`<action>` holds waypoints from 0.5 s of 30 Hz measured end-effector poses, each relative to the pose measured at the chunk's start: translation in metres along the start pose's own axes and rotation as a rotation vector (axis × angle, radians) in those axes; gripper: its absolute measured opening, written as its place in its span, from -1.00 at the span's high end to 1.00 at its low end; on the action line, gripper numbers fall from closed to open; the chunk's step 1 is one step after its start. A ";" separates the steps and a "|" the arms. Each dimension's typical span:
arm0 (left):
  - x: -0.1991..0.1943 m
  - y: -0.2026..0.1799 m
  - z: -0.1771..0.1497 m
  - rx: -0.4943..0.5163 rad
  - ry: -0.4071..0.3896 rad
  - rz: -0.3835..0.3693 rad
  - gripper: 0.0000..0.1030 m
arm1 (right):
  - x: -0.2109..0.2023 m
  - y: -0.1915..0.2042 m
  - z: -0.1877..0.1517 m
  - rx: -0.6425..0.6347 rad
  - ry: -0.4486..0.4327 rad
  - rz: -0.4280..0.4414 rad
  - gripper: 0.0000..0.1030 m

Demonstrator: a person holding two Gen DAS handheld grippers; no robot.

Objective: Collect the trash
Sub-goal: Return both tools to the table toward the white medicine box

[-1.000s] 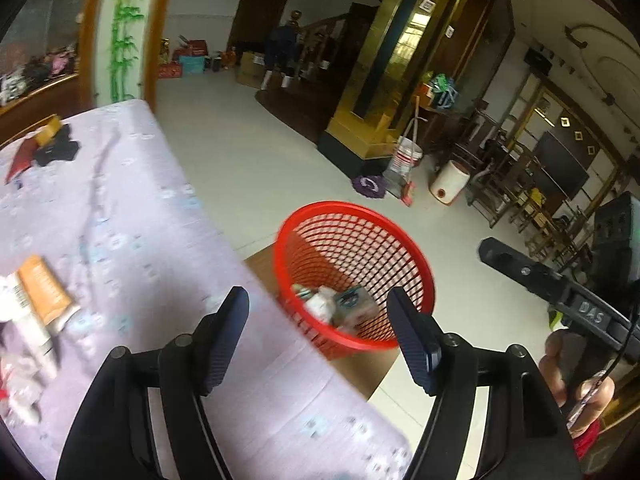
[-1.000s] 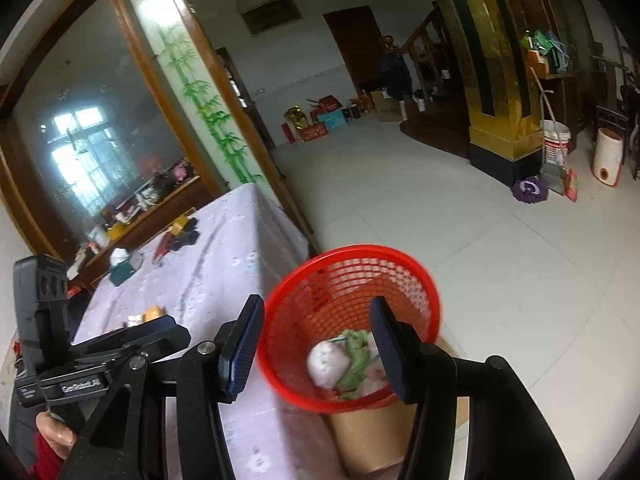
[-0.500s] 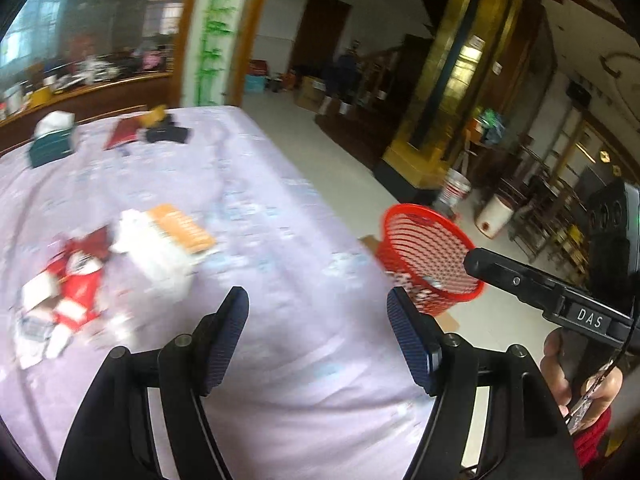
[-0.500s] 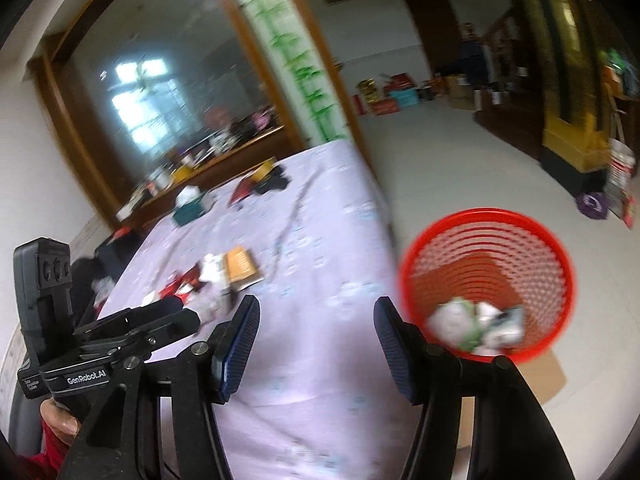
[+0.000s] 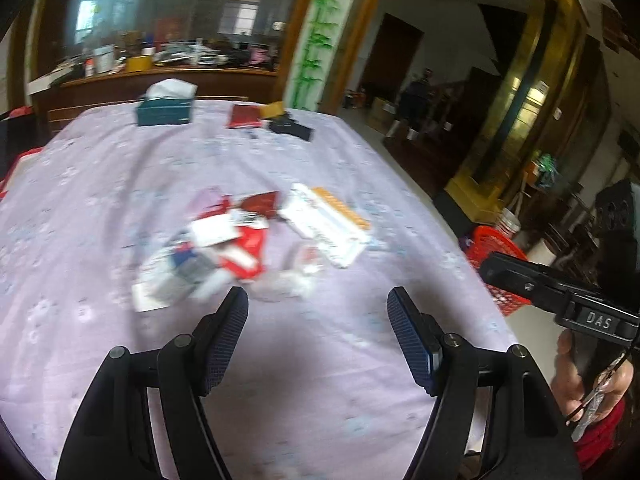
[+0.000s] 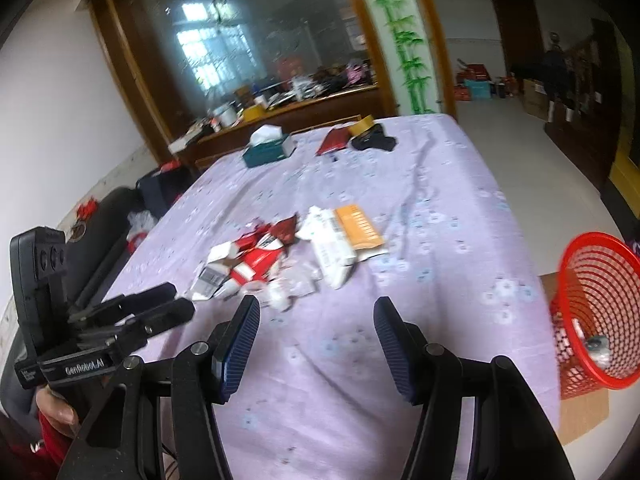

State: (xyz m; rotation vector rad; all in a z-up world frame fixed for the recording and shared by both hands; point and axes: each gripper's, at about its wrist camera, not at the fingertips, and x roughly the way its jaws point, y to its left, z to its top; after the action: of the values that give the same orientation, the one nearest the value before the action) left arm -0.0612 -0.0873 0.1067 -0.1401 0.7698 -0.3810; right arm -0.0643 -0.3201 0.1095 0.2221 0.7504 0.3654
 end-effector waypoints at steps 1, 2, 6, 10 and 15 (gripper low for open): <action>-0.003 0.011 -0.001 -0.008 -0.005 0.019 -0.38 | 0.003 0.004 -0.001 -0.006 0.006 0.000 -0.24; -0.005 0.022 -0.002 -0.017 -0.008 0.035 -0.38 | 0.004 0.007 -0.001 -0.013 0.012 0.000 -0.24; -0.004 0.071 -0.001 -0.077 0.005 0.100 -0.38 | 0.012 0.017 -0.005 -0.033 0.033 0.000 -0.24; 0.010 0.103 0.005 -0.114 0.023 0.143 -0.37 | 0.019 0.017 -0.007 -0.025 0.053 -0.002 -0.25; 0.045 0.109 0.021 -0.051 0.077 0.149 -0.37 | 0.021 0.015 -0.006 -0.014 0.063 0.002 -0.25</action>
State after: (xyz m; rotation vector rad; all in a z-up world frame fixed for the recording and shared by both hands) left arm 0.0136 -0.0046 0.0639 -0.1159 0.8610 -0.2269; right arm -0.0582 -0.2978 0.0967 0.1984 0.8099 0.3808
